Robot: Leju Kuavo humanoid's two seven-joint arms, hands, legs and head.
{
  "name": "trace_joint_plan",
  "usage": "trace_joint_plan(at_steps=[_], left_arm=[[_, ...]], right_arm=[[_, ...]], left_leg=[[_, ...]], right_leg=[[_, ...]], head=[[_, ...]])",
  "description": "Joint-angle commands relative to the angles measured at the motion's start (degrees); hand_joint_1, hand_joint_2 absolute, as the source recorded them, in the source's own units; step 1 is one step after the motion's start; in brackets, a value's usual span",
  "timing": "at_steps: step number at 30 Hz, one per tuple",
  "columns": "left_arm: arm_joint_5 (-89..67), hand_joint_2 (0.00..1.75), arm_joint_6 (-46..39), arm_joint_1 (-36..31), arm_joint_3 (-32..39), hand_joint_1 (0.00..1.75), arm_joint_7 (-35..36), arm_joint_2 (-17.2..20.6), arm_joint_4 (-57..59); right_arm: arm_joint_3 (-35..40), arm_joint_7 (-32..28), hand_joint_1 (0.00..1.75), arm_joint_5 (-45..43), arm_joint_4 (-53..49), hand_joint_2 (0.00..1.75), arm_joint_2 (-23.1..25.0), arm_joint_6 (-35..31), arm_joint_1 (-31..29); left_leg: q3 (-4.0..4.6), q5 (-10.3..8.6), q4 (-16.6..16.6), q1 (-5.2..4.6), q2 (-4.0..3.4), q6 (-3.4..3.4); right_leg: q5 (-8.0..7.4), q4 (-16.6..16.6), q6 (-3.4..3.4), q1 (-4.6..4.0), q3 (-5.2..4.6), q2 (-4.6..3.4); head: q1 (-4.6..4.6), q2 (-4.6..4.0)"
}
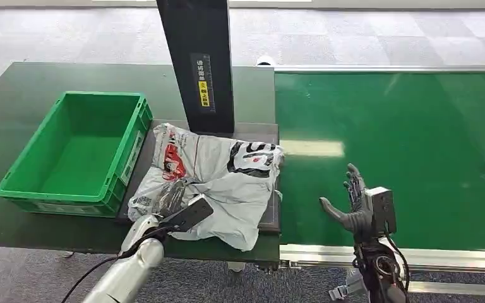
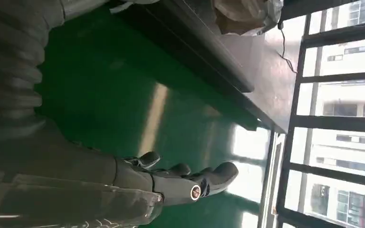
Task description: Moved the parcel from conveyor to table for the left to box.
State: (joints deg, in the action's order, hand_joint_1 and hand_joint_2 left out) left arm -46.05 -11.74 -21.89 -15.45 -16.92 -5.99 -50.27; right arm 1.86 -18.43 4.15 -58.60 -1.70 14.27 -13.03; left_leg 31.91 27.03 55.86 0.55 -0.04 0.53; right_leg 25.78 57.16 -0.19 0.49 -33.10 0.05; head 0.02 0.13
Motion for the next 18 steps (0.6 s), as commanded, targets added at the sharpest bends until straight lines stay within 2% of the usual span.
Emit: trace_joint_plan(at_steps=[1, 3, 10, 14, 18], left_arm=[[2.43, 1.75, -5.09, 2.79, 0.37, 1.75, -5.06, 0.61, -3.73], [2.89, 1.75, -6.11, 3.22, 0.54, 1.75, -5.95, 0.59, -4.98], [8.04, 1.75, -16.33, 5.36, 1.71, 1.75, -16.09, 0.0, -11.77], [8.02, 1.75, -16.25, 5.26, 1.58, 1.75, -16.06, -0.03, -11.85], [13.94, 1.75, -22.33, 5.1, 1.43, 1.75, -22.51, -0.25, -13.75]], right_arm=[[3.08, -0.63, 0.0, 0.57, 4.23, 1.75, -1.05, -0.67, -2.61], [3.12, -0.81, 0.0, 0.5, 4.39, 1.75, -1.13, -0.57, -2.68], [3.94, -1.8, 0.0, -0.04, 4.52, 1.75, -1.89, -0.41, -2.8], [3.88, -1.85, 0.0, -0.13, 4.52, 1.75, -2.01, -0.33, -2.72], [4.08, -2.23, 0.0, -1.2, 3.71, 1.75, -2.67, -0.89, -1.63]], left_leg=[[-0.06, 0.02, -0.04, -0.01, -0.11, -0.01], [-0.09, 0.0, -0.11, -0.01, -0.17, -0.03], [0.02, 0.03, -0.01, 0.0, -0.1, -0.02], [0.04, 0.01, -0.01, -0.01, -0.04, -0.02], [0.05, 0.01, -0.01, 0.01, -0.04, -0.01]], right_leg=[[-0.02, -0.04, 0.0, 0.0, 0.03, -0.11], [-0.06, -0.13, 0.0, 0.0, 0.04, -0.18], [-0.01, -0.03, 0.0, -0.01, -0.05, -0.1], [-0.01, -0.02, 0.0, 0.0, -0.06, -0.04], [-0.01, -0.03, 0.0, -0.01, -0.06, -0.04]], head=[[0.0, 0.0], [0.0, 0.0], [0.0, 0.0], [0.0, 0.0], [0.02, 0.0]])
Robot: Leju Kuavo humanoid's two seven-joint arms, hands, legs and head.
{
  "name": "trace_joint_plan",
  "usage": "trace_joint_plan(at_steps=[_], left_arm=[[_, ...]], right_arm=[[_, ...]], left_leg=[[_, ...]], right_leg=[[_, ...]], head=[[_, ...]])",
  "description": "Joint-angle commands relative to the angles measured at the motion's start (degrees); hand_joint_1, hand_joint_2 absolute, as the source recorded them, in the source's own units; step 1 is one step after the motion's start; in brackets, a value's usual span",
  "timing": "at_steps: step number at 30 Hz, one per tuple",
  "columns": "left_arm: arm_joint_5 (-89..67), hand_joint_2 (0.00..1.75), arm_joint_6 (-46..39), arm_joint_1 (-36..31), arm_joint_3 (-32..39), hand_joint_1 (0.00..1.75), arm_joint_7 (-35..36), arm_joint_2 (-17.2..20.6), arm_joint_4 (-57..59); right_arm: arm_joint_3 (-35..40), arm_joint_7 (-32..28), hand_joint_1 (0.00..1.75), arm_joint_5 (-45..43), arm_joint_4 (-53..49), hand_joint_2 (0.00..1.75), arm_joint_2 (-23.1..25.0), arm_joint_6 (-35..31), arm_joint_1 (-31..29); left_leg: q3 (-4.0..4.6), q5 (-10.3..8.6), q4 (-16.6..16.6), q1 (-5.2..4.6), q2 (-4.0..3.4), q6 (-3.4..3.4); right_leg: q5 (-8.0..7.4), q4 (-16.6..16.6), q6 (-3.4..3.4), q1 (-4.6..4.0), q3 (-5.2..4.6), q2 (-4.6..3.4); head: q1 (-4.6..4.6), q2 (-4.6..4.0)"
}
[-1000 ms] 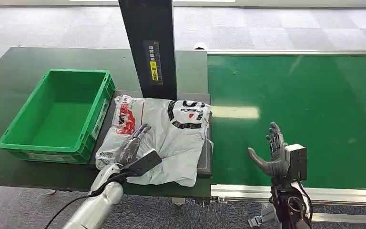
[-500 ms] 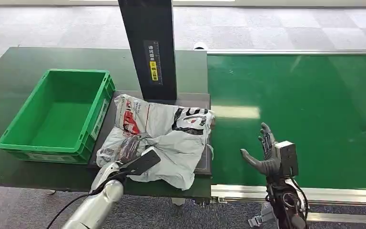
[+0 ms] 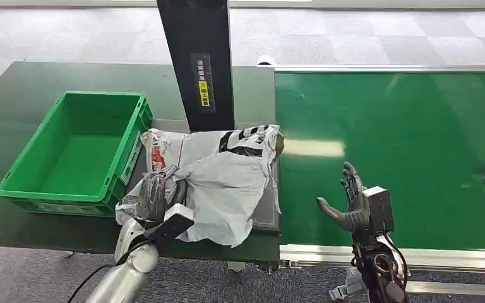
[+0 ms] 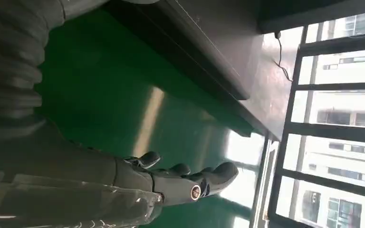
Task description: Moved the parcel from conveyor to table for the left to box.
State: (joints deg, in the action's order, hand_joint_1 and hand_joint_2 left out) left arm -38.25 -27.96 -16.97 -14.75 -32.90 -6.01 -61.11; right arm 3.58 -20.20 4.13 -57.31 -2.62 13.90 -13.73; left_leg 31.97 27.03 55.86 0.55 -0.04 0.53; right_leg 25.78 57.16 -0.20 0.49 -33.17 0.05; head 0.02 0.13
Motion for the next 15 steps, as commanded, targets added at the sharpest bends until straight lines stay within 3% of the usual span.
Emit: trace_joint_plan(at_steps=[1, 4, 10, 15], left_arm=[[6.07, 1.75, -7.56, -0.2, 0.38, 1.75, -6.92, 0.0, -3.13], [5.3, 1.75, -12.04, -0.35, 0.49, 1.75, -7.1, 0.67, -6.88], [-13.73, 1.75, -12.04, -2.73, 17.23, 1.75, -7.1, -6.07, -11.54], [-17.35, 1.75, -12.04, -6.01, 23.36, 1.75, -7.1, -7.4, -13.35]], right_arm=[[2.36, -0.56, 0.0, -1.42, 2.33, 1.75, -1.89, -0.59, -0.66], [2.76, -0.91, 0.0, -1.91, 2.57, 1.75, -2.2, -0.71, -0.6], [2.96, -1.17, 0.0, -1.81, 2.3, 1.75, -2.22, -1.82, 0.53], [2.79, -0.98, 0.0, -1.43, 0.94, 1.75, -1.65, -1.97, 1.48]], left_leg=[[0.01, 0.01, 0.0, 0.01, -0.03, -0.02], [0.01, 0.01, 0.01, 0.03, 0.04, -0.02], [0.06, 0.01, 0.05, 0.03, 0.01, -0.01], [0.11, -0.01, 0.07, 0.05, -0.04, -0.02]], right_leg=[[-0.02, -0.04, 0.0, -0.02, 0.0, -0.03], [0.0, -0.05, 0.01, -0.03, 0.01, 0.04], [-0.01, 0.01, 0.0, -0.04, -0.05, 0.01], [-0.05, -0.01, 0.02, -0.06, -0.11, -0.04]], head=[[0.0, 0.0], [0.0, 0.0], [0.02, 0.0], [0.0, 0.0]])
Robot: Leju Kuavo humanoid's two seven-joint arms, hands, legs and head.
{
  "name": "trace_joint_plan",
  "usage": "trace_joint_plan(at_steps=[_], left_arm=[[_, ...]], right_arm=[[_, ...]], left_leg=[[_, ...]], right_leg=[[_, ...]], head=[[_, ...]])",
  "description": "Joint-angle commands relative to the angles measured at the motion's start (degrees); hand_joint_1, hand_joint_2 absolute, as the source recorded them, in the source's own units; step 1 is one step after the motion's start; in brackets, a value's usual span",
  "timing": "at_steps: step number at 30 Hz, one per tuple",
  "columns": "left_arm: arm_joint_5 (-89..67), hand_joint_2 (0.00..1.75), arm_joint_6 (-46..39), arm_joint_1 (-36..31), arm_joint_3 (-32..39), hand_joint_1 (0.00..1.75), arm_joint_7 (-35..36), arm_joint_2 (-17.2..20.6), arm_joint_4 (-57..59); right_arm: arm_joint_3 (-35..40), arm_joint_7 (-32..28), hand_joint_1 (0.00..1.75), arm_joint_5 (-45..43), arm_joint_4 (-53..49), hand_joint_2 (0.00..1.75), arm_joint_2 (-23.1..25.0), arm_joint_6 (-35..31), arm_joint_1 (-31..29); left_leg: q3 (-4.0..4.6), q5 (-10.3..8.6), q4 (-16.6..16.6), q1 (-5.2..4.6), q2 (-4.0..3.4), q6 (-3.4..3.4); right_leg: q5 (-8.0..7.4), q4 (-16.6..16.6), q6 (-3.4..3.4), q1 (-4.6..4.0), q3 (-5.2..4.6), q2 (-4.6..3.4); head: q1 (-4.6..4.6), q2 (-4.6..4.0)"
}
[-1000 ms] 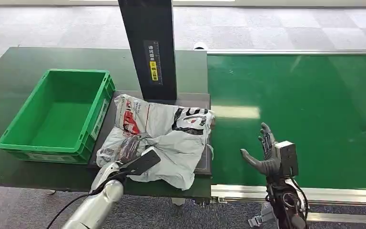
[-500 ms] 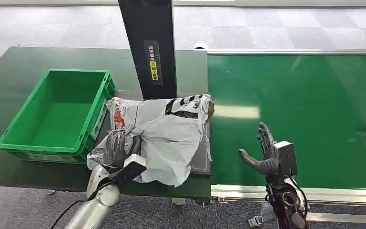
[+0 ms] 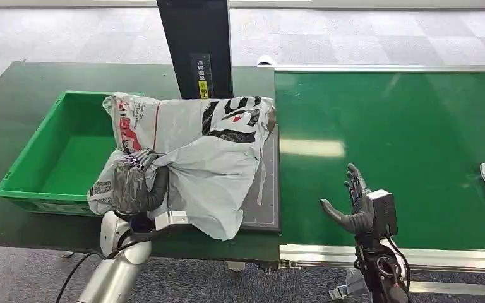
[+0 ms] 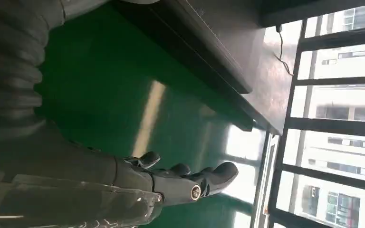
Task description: Moved the parcel from conveyor to table for the left to box.
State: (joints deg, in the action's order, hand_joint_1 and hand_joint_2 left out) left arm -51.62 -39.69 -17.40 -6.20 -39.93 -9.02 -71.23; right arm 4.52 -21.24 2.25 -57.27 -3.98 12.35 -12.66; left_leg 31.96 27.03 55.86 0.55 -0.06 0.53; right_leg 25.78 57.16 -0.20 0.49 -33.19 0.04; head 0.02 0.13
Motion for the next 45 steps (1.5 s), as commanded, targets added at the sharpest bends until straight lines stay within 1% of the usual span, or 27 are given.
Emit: trace_joint_plan(at_steps=[1, 2, 7, 8, 11, 13, 14, 16, 18, 19, 20, 21, 22, 23, 24, 25, 26, 28, 29, 32, 33, 34, 35, 37, 38, 42, 45], left_arm=[[-4.43, 1.75, -0.31, -6.46, 15.85, 1.75, -0.07, -4.28, -2.83], [-5.27, 1.75, -0.31, -6.9, 17.0, 1.75, -0.07, -4.53, -2.92], [-6.02, 1.75, -0.31, -7.16, 18.08, 1.75, -0.07, -4.69, -3.36], [-7.52, 1.75, -0.31, -7.49, 19.51, 1.75, -0.07, -5.13, -3.82], [-16.52, 1.75, -0.31, -11.91, 29.16, 1.75, -0.07, -5.81, -2.77], [-18.46, 1.75, -0.31, -13.87, 32.82, 1.75, -0.07, -5.83, -5.05], [-18.4, 1.75, -0.31, -14.61, 34.65, 1.75, -0.07, -5.89, -8.04], [-16.27, 1.75, -0.31, -15.66, 37.42, 1.75, -0.07, -5.67, -9.72], [-12.79, 1.75, -0.31, -16.98, 40.05, 1.75, -0.07, -4.92, -8.05], [-4.44, 1.75, -0.31, -18.34, 41.16, 1.75, -0.07, -4.23, -1.65], [7.86, 1.75, -0.31, -20.55, 40.57, 1.75, -0.07, -1.93, 9.62], [7.86, 1.75, -0.31, -20.55, 40.57, 1.75, -0.07, -1.93, 9.62], [12.62, 1.75, -0.31, -21.44, 40.2, 1.75, -0.07, -0.78, 13.89], [24.31, 1.75, 2.18, -23.58, 38.04, 1.75, 0.87, 1.71, 23.56], [30.11, 1.75, 1.97, -24.15, 34.94, 1.75, 1.35, 3.52, 27.96], [32.35, 1.75, 0.75, -24.09, 33.0, 1.75, 0.62, 4.19, 29.24], [38.76, 1.75, 3.75, -24.07, 31.05, 1.75, 3.18, 4.95, 31.91], [39.15, 1.75, 3.35, -23.86, 30.69, 1.75, 2.8, 4.85, 32.14], [40.3, 1.75, 1.59, -23.78, 29.09, 1.75, 1.58, 5.35, 33.22], [41.82, 1.75, 1.89, -23.88, 28.35, 1.75, 2.28, 5.56, 33.87], [41.56, 1.75, -0.31, -23.69, 28.56, 1.75, 1.01, 5.26, 33.48], [40.51, 1.75, -0.31, -24.02, 28.93, 1.75, 0.94, 5.05, 34.11], [43.12, 1.75, -0.05, -24.62, 29.11, 1.75, 0.88, 4.36, 34.95], [45.67, 1.75, 1.48, -24.88, 27.81, 1.75, 2.1, 4.29, 35.41], [48.84, 1.75, 4.75, -25.05, 27.09, 1.75, 4.69, 4.48, 35.74], [50.98, 1.75, 3.43, -24.77, 24.99, 1.75, 4.41, 5.44, 36.0], [51.03, 1.75, 3.5, -24.73, 24.92, 1.75, 4.39, 5.6, 36.05]], right_arm=[[1.91, 0.22, 0.0, 0.56, 0.41, 1.75, -0.16, -0.41, 0.66], [1.9, 0.41, 0.0, 0.66, 0.11, 1.75, -0.11, -0.39, 0.83], [1.89, 0.6, 0.0, 0.76, -0.03, 1.75, -0.05, -0.34, 0.85], [1.88, 0.76, 0.0, 0.87, -0.06, 1.75, 0.03, -0.3, 0.83], [1.97, 1.14, 0.0, 1.33, 0.1, 1.75, 0.52, -0.4, 0.77], [2.23, 1.3, 0.0, 1.53, 0.04, 1.75, 0.57, -0.37, 0.62], [2.48, 1.49, 0.0, 1.56, 0.16, 1.75, 0.59, -0.24, 0.31], [2.9, 1.74, 0.0, 1.55, 0.65, 1.75, 0.76, -0.22, -0.2], [3.36, 1.85, 0.0, 1.56, 1.13, 1.75, 0.97, -0.41, -0.58], [3.68, 1.95, 0.0, 1.57, 1.34, 1.75, 1.0, -0.45, -0.81], [3.72, 1.94, 0.0, 1.59, 1.4, 1.75, 1.08, -0.64, -0.91], [3.72, 1.94, 0.0, 1.59, 1.4, 1.75, 1.08, -0.64, -0.91], [3.73, 1.95, 0.0, 1.64, 1.36, 1.75, 1.13, -0.64, -0.94], [3.62, 1.98, 0.0, 1.82, 1.32, 1.75, 1.25, -0.67, -1.0], [3.44, 2.17, 0.0, 2.1, 1.29, 1.75, 1.42, -0.37, -1.2], [3.28, 2.28, 0.0, 2.2, 1.26, 1.75, 1.51, -0.27, -1.27], [3.12, 2.5, 0.0, 2.23, 1.32, 1.75, 1.59, 0.19, -1.66], [3.11, 2.56, 0.0, 2.24, 1.31, 1.75, 1.57, 0.26, -1.8], [3.06, 2.68, 0.0, 2.35, 1.42, 1.75, 1.67, 0.33, -2.02], [3.02, 2.78, 0.0, 2.44, 1.61, 1.75, 1.77, 0.13, -2.15], [3.09, 2.86, 0.0, 2.55, 1.86, 1.75, 1.86, 0.12, -2.24], [3.08, 2.88, 0.0, 2.59, 2.0, 1.75, 2.0, 0.01, -2.25], [3.23, 2.9, 0.0, 2.85, 2.46, 1.75, 2.2, -0.12, -2.43], [3.27, 2.8, 0.0, 2.98, 2.69, 1.75, 2.24, -0.24, -2.53], [3.27, 2.75, 0.0, 3.08, 2.86, 1.75, 2.2, -0.2, -2.7], [3.46, 2.87, 0.0, 3.26, 3.56, 1.75, 2.31, 0.03, -3.5], [3.47, 2.87, 0.0, 3.26, 3.56, 1.75, 2.35, 0.02, -3.58]], left_leg=[[0.07, 0.0, 0.05, 0.04, -0.05, 0.0], [0.05, -0.02, 0.01, 0.04, -0.04, 0.0], [-0.02, 0.0, -0.04, 0.03, -0.04, -0.02], [-0.01, 0.01, 0.02, 0.02, -0.04, -0.01], [0.05, 0.01, 0.04, 0.03, -0.05, 0.0], [0.05, 0.01, 0.04, 0.03, -0.07, 0.01], [0.08, 0.01, 0.06, 0.04, -0.08, 0.01], [0.12, 0.03, 0.1, 0.07, -0.16, 0.02], [0.11, 0.04, 0.09, 0.06, -0.25, 0.02], [0.05, 0.03, 0.05, 0.05, -0.22, 0.02], [-0.01, 0.01, 0.0, 0.02, -0.15, 0.01], [-0.06, -0.01, -0.05, 0.01, -0.13, 0.01], [-0.11, -0.05, -0.09, -0.02, -0.02, 0.01], [-0.09, -0.04, -0.07, -0.02, 0.0, 0.0], [-0.16, -0.09, -0.15, -0.04, 0.08, 0.01], [-0.11, -0.1, -0.09, -0.02, 0.11, 0.01], [-0.06, -0.07, -0.04, -0.02, 0.11, 0.0], [-0.05, -0.1, -0.06, -0.03, 0.04, 0.0], [-0.04, -0.06, -0.02, 0.0, -0.01, 0.0], [0.01, -0.07, -0.03, 0.01, 0.03, -0.03], [-0.01, -0.06, -0.02, -0.01, -0.01, -0.01], [-0.02, -0.04, -0.01, 0.01, -0.02, 0.0], [-0.02, -0.04, 0.0, 0.0, -0.03, 0.01], [-0.06, -0.05, -0.06, 0.01, 0.01, 0.02], [0.02, -0.04, 0.01, 0.01, 0.04, 0.02], [0.03, -0.07, -0.03, 0.03, -0.05, 0.01], [0.05, -0.08, -0.03, 0.03, -0.08, 0.0]], right_leg=[[-0.02, 0.02, 0.02, -0.04, -0.07, -0.03], [-0.04, -0.01, 0.03, -0.04, -0.05, -0.03], [-0.03, -0.07, 0.01, -0.04, 0.02, -0.05], [-0.01, 0.0, 0.0, -0.03, 0.0, -0.04], [-0.02, 0.02, 0.01, -0.04, -0.05, -0.05], [-0.02, 0.04, 0.02, -0.04, -0.07, -0.07], [-0.02, 0.05, 0.03, -0.04, -0.08, -0.08], [-0.04, 0.07, 0.04, -0.08, -0.15, -0.16], [-0.05, 0.08, 0.05, -0.07, -0.16, -0.24], [-0.04, 0.07, 0.04, -0.06, -0.11, -0.21], [-0.02, 0.04, 0.03, -0.03, -0.04, -0.14], [-0.03, 0.01, 0.04, -0.03, 0.0, -0.13], [-0.02, 0.0, 0.03, 0.01, 0.08, -0.02], [-0.02, -0.01, 0.02, 0.0, 0.06, -0.02], [-0.03, -0.04, 0.03, 0.03, 0.13, 0.06], [-0.03, -0.01, 0.03, 0.01, 0.1, 0.1], [-0.01, 0.02, 0.02, 0.0, 0.05, 0.1], [-0.03, 0.0, 0.01, 0.01, 0.04, 0.05], [-0.03, 0.02, 0.01, -0.02, 0.03, -0.02], [-0.03, -0.03, 0.0, -0.03, 0.02, 0.03], [-0.02, 0.0, 0.01, -0.01, 0.02, -0.01], [-0.01, 0.0, 0.02, -0.02, 0.03, -0.03], [0.0, 0.02, 0.02, -0.01, 0.02, -0.03], [-0.01, -0.03, 0.04, -0.02, 0.05, 0.0], [0.0, 0.02, 0.02, -0.02, -0.01, 0.03], [-0.08, -0.03, 0.03, -0.04, -0.05, -0.06], [-0.09, -0.04, 0.02, -0.04, -0.06, -0.09]], head=[[0.02, 0.0], [0.0, 0.0], [0.02, 0.0], [0.02, 0.0], [0.0, 0.0], [0.0, 0.0], [0.0, 0.0], [0.0, 0.0], [0.02, 0.0], [0.02, 0.0], [0.0, 0.0], [0.0, 0.0], [0.02, 0.0], [0.0, 0.0], [0.02, 0.0], [0.0, 0.02], [0.02, 0.0], [0.0, 0.0], [0.02, 0.0], [-0.02, 0.0], [0.0, 0.0], [0.0, 0.0], [0.0, 0.0], [0.0, 0.0], [0.0, 0.0], [0.0, 0.0], [0.0, 0.0]])
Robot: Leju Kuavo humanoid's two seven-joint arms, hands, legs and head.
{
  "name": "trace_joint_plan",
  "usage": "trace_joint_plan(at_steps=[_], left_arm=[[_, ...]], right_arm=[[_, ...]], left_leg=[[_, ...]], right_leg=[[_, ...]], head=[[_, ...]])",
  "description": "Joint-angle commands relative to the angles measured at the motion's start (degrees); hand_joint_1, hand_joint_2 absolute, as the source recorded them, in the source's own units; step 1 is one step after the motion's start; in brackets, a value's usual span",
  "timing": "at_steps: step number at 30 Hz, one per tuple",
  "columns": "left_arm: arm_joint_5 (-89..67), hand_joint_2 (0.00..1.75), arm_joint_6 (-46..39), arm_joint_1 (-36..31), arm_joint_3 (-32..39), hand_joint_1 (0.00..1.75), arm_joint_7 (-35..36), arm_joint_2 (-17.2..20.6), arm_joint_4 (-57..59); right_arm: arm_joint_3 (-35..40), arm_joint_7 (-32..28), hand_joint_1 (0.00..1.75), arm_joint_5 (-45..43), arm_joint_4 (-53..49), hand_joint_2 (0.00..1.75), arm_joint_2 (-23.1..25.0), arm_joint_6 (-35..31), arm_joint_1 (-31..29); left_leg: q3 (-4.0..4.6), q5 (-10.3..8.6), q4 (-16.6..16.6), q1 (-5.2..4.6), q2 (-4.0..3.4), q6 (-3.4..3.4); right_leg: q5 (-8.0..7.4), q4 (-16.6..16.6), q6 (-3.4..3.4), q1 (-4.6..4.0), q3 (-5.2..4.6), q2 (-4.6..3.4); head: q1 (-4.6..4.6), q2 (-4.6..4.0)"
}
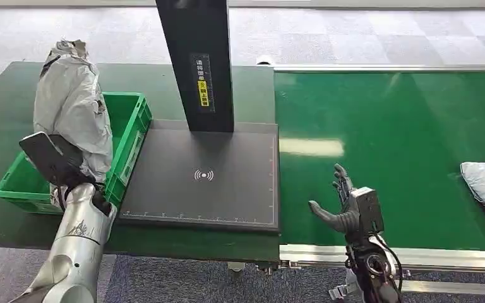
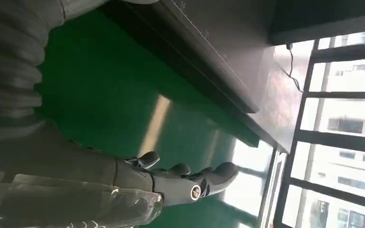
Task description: Moved the parcel from conveyor to table for the left to box.
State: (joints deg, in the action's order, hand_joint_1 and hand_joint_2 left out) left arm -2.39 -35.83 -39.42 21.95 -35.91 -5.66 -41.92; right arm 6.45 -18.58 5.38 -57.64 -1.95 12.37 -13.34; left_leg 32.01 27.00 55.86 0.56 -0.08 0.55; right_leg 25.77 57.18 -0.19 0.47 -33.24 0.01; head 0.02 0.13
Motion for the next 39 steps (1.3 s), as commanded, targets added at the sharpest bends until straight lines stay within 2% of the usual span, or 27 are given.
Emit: trace_joint_plan(at_steps=[1, 5, 22, 23, 24, 25, 26, 27, 28, 32, 33, 39], left_arm=[[1.8, 1.75, -0.36, -2.71, -3.22, 1.75, 0.37, 2.24, 6.75], [2.3, 1.75, -3.33, -3.09, -5.46, 1.75, -1.25, 3.44, 8.19], [0.85, 1.75, -4.17, -3.58, -4.95, 1.75, -2.2, 4.25, 9.77], [0.43, 1.75, -4.17, -3.54, -4.67, 1.68, -2.3, 4.38, 10.05], [0.1, 1.75, -4.17, -3.43, -4.68, 1.47, -2.35, 4.5, 10.21], [0.45, 1.75, -4.02, -3.46, -4.7, 0.44, -2.07, 4.3, 10.33], [2.65, 1.75, -3.85, -3.35, -4.42, 0.0, -1.26, 4.18, 10.54], [4.41, 0.0, -3.79, -3.51, -4.06, 0.0, 0.24, 4.07, 11.21], [3.55, 0.0, -4.17, -3.79, -3.19, 0.0, 0.44, 4.23, 12.37], [-29.98, 0.0, -4.17, -5.65, 29.34, 0.0, -4.09, -3.04, 7.19], [-33.0, 0.0, -4.17, -5.99, 33.42, 0.0, -4.09, -4.42, 4.33], [-34.04, 0.0, -4.17, -4.82, 35.91, 0.0, -4.09, -7.08, -6.04]], right_arm=[[1.55, 0.2, 0.0, 0.14, 3.93, 1.75, 0.32, -0.01, -2.9], [1.77, 0.19, 0.0, 0.09, 3.6, 1.75, 0.33, -0.09, -2.6], [1.9, 0.27, 0.0, 0.07, 3.04, 1.75, 0.45, -0.04, -2.21], [1.91, 0.32, 0.0, 0.11, 3.04, 1.75, 0.48, -0.06, -2.21], [1.93, 0.32, 0.0, 0.11, 3.06, 1.75, 0.54, -0.09, -2.19], [1.96, 0.34, 0.0, 0.14, 3.11, 1.75, 0.54, -0.08, -2.21], [2.08, 0.42, 0.0, 0.3, 3.54, 1.75, 0.55, -0.03, -2.48], [2.12, 0.43, 0.0, 0.41, 3.99, 1.75, 0.64, -0.02, -2.75], [2.16, 0.4, 0.0, 0.54, 4.67, 1.75, 0.74, -0.09, -3.12], [2.71, -0.04, 0.0, 1.14, 7.02, 1.75, 1.79, -0.56, -4.53], [3.0, -0.16, 0.0, 1.25, 7.61, 1.75, 1.93, -0.73, -4.85], [3.59, -0.71, 0.0, 1.15, 7.9, 1.75, 2.11, -1.16, -4.71]], left_leg=[[0.0, 0.0, 0.01, 0.02, -0.04, -0.01], [0.0, 0.0, 0.0, 0.0, 0.0, -0.01], [0.0, 0.01, 0.01, 0.02, -0.03, -0.01], [-0.03, 0.0, -0.02, 0.02, -0.02, -0.01], [-0.02, 0.0, -0.01, 0.03, -0.02, 0.0], [-0.03, 0.01, 0.0, 0.01, -0.03, 0.0], [-0.02, 0.01, 0.0, 0.02, -0.02, 0.0], [-0.04, 0.0, -0.02, 0.01, -0.01, -0.01], [-0.02, 0.0, 0.01, 0.02, -0.01, -0.01], [-0.04, 0.0, -0.01, 0.02, -0.16, -0.01], [-0.01, 0.01, 0.0, 0.04, -0.13, -0.02], [0.01, 0.03, 0.04, 0.05, -0.14, -0.02]], right_leg=[[-0.02, -0.02, 0.01, -0.03, 0.01, -0.03], [-0.01, 0.0, 0.01, -0.01, 0.01, -0.01], [-0.01, -0.01, 0.01, -0.03, 0.01, -0.03], [-0.02, -0.05, 0.02, -0.03, 0.03, -0.03], [-0.01, -0.03, 0.02, -0.03, 0.03, -0.02], [0.0, -0.01, 0.01, -0.02, 0.02, -0.03], [-0.01, -0.01, 0.01, -0.02, 0.01, -0.03], [-0.01, -0.03, 0.02, -0.02, 0.04, -0.01], [-0.01, -0.02, 0.01, -0.02, 0.02, -0.02], [-0.06, -0.04, 0.01, -0.03, 0.01, -0.16], [-0.05, -0.04, 0.01, -0.04, 0.01, -0.14], [-0.02, -0.01, 0.01, -0.06, -0.03, -0.12]], head=[[0.0, 0.0], [0.0, 0.0], [0.0, 0.0], [0.0, 0.0], [0.0, 0.0], [0.0, 0.0], [0.0, 0.0], [0.0, 0.0], [0.0, 0.0], [0.0, 0.0], [0.0, 0.0], [0.02, 0.0]])
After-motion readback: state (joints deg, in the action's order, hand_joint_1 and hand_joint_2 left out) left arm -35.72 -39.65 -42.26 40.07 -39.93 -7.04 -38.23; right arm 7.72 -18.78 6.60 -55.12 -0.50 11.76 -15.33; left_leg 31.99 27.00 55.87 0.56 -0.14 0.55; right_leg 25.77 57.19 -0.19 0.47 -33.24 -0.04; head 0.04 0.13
